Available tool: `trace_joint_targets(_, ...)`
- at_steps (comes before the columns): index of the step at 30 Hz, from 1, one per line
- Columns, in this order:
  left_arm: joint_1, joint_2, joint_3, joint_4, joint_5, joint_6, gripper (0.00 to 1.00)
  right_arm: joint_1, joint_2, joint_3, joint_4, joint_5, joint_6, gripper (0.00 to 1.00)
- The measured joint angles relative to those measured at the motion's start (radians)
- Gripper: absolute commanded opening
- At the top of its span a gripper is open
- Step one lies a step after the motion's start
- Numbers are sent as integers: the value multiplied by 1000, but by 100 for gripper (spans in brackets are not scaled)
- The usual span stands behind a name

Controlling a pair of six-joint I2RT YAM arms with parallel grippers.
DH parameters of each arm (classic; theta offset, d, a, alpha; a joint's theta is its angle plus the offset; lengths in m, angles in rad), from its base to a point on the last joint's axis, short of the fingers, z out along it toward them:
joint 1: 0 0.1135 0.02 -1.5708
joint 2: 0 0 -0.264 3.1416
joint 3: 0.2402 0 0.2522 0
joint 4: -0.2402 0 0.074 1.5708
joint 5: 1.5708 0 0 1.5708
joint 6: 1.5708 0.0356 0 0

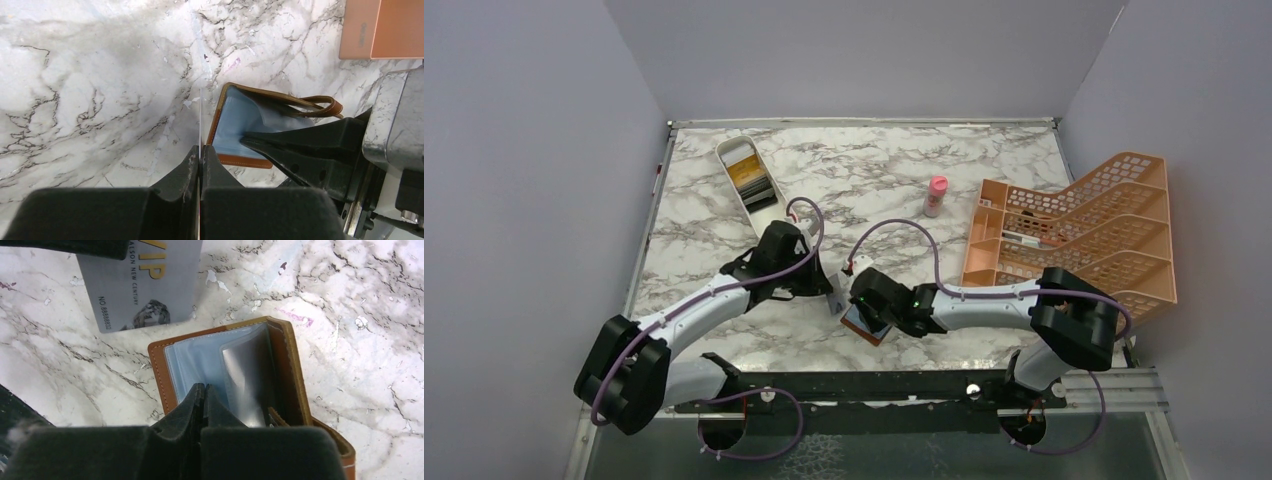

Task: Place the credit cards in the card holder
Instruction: Open the card holder at the center of the board.

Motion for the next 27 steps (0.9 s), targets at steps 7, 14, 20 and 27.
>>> trace_joint_targets(7, 0, -35, 0, -34, -16, -6, 0, -1, -6, -2, 0, -2, 55, 1)
trace_joint_targets(14, 0, -72, 0, -41, -16, -11, 0, -8, -66, -28, 1, -11, 146, 1)
trace_joint_targets(20, 0, -104, 0, -49, -14, -11, 0, -21, -159, -44, 29, -14, 240, 1)
trace_joint_targets(27, 0, -119, -13, -50, 5, -15, 0, -54, -213, -97, 75, -16, 327, 1)
